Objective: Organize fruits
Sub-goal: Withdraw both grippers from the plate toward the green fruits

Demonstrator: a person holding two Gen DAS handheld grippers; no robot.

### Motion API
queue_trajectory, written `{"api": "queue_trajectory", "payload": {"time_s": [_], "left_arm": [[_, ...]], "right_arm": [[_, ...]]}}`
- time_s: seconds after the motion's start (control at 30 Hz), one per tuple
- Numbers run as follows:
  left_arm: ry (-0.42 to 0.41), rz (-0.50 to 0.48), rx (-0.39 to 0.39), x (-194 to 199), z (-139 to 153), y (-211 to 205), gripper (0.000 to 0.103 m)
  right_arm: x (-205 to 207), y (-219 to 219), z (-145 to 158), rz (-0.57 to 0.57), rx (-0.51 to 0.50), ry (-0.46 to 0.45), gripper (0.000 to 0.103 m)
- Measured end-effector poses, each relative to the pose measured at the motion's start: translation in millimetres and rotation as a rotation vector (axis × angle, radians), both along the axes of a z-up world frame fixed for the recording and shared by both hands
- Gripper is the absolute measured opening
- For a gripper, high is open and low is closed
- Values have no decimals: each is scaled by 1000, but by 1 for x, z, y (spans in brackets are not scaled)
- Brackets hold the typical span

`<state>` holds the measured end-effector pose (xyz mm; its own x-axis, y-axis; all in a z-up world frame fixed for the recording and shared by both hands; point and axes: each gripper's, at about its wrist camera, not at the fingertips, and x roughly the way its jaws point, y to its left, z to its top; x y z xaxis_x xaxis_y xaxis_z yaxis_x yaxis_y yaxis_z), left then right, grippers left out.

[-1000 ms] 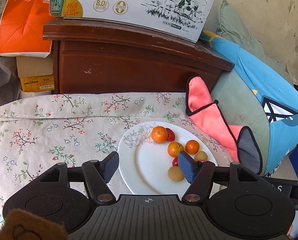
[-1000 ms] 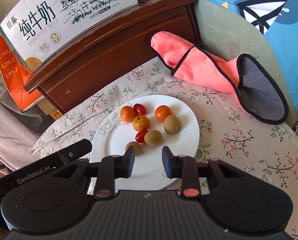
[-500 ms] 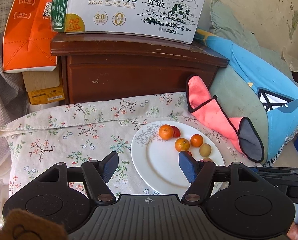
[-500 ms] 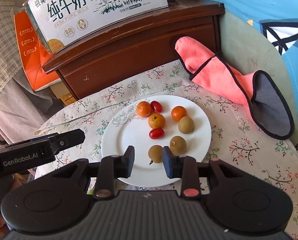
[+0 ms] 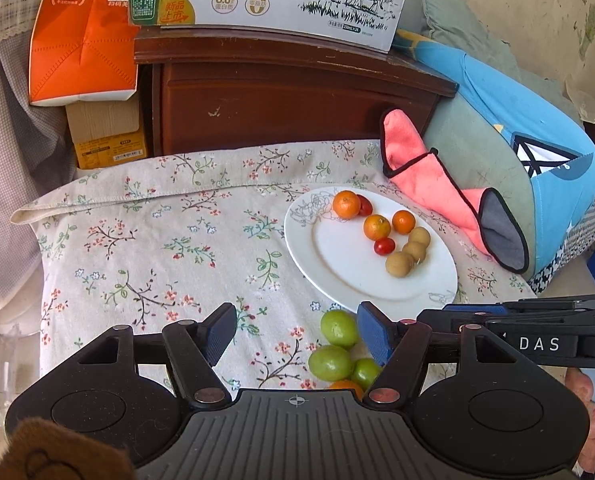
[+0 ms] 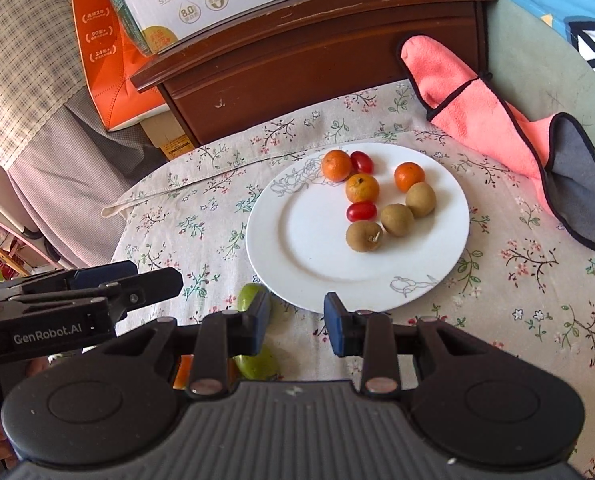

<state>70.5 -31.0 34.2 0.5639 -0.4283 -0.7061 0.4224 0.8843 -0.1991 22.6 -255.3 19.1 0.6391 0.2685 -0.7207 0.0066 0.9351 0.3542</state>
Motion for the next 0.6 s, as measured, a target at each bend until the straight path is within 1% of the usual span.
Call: {"api": "queue_trajectory", "payload": {"time_s": [0.27, 0.43, 0.5, 0.6], "left_arm": [[48, -19, 27, -20, -14, 14, 67], [61, -77, 17, -37, -16, 14, 67], [82, -99, 8, -44, -18, 11, 67], [93, -114, 26, -50, -22, 5, 67]], "right_arm": [[-7, 16, -8, 98, -17, 22, 32], [-6, 22, -13, 128, -20, 39, 32], [-6, 23, -13, 138, -23, 37, 32], [-5, 25, -14, 149, -26, 39, 32]]}}
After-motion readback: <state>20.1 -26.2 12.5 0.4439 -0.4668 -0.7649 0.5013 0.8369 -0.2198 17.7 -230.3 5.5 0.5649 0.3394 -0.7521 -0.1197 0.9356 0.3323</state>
